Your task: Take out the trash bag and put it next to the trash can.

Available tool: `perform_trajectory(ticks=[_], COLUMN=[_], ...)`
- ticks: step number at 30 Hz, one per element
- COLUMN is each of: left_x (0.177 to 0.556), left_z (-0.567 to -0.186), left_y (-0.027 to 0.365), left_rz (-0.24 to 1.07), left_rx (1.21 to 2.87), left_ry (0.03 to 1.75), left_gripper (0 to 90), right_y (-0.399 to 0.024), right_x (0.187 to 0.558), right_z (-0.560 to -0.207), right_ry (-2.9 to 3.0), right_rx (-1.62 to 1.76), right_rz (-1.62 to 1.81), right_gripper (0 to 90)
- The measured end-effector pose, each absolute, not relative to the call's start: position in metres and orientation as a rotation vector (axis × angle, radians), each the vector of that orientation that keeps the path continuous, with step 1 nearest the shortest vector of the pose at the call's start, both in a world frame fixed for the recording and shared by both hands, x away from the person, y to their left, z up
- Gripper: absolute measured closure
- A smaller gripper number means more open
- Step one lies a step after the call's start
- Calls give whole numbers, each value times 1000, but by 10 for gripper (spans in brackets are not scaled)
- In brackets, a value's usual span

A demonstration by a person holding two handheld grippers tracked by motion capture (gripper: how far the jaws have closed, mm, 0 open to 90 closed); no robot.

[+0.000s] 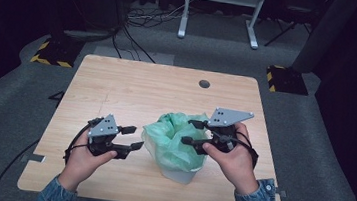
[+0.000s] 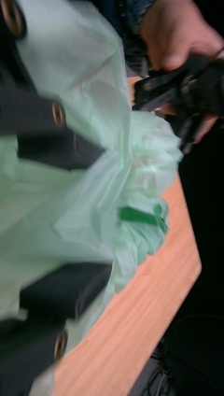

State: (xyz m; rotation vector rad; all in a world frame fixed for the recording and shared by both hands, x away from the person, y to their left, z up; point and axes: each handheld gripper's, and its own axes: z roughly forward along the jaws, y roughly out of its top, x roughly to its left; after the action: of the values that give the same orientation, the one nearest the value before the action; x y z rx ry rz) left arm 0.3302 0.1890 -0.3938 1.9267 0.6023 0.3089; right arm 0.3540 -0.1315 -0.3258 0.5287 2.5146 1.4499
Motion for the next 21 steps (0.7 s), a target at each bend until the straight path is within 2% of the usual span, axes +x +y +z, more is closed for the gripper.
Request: perform_trajectory(ticks=[2, 5, 10, 11, 12, 13, 17, 18, 21], left_x=[331, 333, 335, 335, 336, 335, 334, 333, 333], left_z=[-386, -378, -374, -374, -373, -373, -372, -372, -372], left_y=[178, 163, 145, 143, 142, 141, 139, 140, 147], left_rz=[318, 310, 286, 283, 282, 281, 285, 271, 273], left_rx=[1922, 1924, 1949, 1947, 1946, 1943, 1928, 1916, 1902], left_ry=[566, 534, 491, 490, 484, 480, 464, 473, 494], left_gripper=[511, 583, 695, 711, 711, 719, 723, 708, 642], right_y=[-128, -117, -95, -91, -91, -90, -93, -94, -97], right_x=[355, 356, 361, 362, 362, 363, 364, 364, 363], right_z=[-332, -341, -358, -362, -362, -363, -361, -361, -360], right_ry=[2538, 2573, 2644, 2664, 2664, 2675, 2749, 2750, 2730], right_rx=[508, 468, 421, 410, 410, 398, 365, 362, 383], right_rz=[1444, 1432, 1376, 1368, 1368, 1376, 1398, 1395, 1403], right_gripper=[264, 210, 190, 255, 255, 337, 765, 843, 890])
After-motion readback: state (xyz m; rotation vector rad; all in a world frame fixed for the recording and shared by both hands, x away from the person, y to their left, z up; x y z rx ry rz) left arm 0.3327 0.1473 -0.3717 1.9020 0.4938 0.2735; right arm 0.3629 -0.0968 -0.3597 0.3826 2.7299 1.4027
